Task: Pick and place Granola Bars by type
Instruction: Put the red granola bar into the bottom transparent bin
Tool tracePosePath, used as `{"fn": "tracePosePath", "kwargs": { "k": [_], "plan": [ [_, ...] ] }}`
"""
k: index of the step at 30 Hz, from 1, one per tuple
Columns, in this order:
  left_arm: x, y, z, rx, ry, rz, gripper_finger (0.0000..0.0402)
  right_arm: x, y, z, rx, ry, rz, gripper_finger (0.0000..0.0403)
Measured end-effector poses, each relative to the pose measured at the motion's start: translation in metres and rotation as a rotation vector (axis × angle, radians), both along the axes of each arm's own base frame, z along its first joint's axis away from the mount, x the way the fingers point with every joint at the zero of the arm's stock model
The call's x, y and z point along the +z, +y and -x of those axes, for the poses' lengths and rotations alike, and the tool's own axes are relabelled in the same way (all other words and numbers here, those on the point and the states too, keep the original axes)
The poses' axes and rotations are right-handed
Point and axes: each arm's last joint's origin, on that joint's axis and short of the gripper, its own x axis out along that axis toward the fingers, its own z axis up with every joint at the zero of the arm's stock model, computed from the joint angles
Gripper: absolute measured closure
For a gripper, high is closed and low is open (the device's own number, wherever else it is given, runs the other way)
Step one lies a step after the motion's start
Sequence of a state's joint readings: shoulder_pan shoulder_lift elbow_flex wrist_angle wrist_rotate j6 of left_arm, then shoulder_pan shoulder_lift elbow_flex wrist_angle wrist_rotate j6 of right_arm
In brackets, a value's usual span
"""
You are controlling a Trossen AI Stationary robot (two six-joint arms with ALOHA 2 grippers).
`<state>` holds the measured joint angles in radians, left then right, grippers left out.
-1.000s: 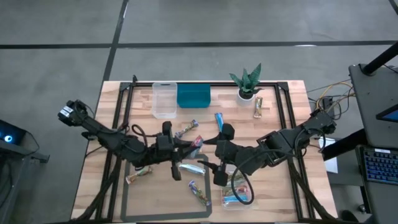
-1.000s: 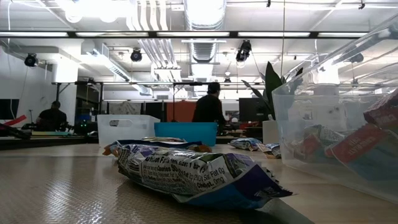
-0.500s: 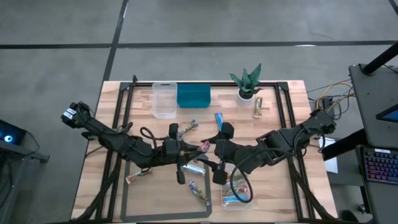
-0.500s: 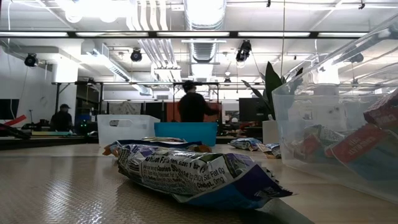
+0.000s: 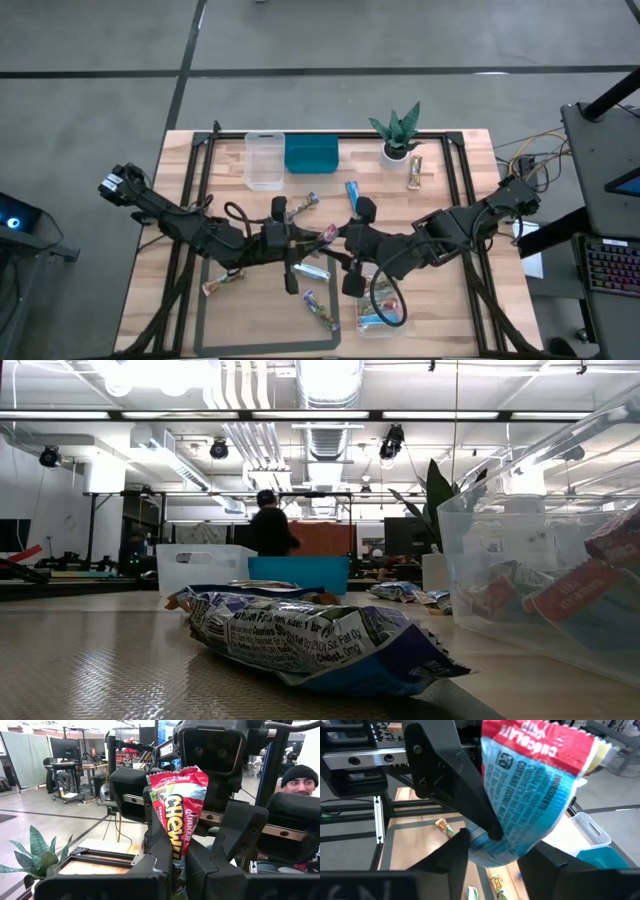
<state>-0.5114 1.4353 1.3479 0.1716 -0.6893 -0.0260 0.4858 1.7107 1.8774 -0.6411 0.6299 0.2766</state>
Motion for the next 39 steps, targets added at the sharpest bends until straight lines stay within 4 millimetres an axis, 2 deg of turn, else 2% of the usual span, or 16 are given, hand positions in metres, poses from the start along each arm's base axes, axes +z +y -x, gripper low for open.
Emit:
{"fn": "tracePosePath", "kwargs": {
  "k": [8,13,19,30,34,39],
  "plan": [
    [-0.001,-0.001,0.000,-0.017,0.009,-0.003,0.0391,-0.001,0.000,0.000,0.004,0.005,0.007,0.0344],
    [-0.002,-0.001,0.000,-0.020,0.010,0.016,0.0390,-0.001,0.000,0.000,0.013,0.011,0.030,0.0373],
    [-0.003,-0.001,0.000,-0.021,0.017,0.030,0.0376,-0.001,0.000,0.000,0.018,0.017,0.044,0.0378],
    [0.000,0.004,0.012,-0.058,0.064,0.038,0.0258,0.002,-0.001,0.003,0.014,0.010,0.042,0.0381],
    [0.003,0.008,0.019,-0.072,0.081,0.048,0.0235,0.007,-0.005,0.011,0.017,0.023,0.046,0.0381],
    [0.009,0.013,0.028,-0.078,0.074,0.056,0.0226,0.009,-0.012,0.030,0.033,0.115,0.008,0.0381]
  ]
}}
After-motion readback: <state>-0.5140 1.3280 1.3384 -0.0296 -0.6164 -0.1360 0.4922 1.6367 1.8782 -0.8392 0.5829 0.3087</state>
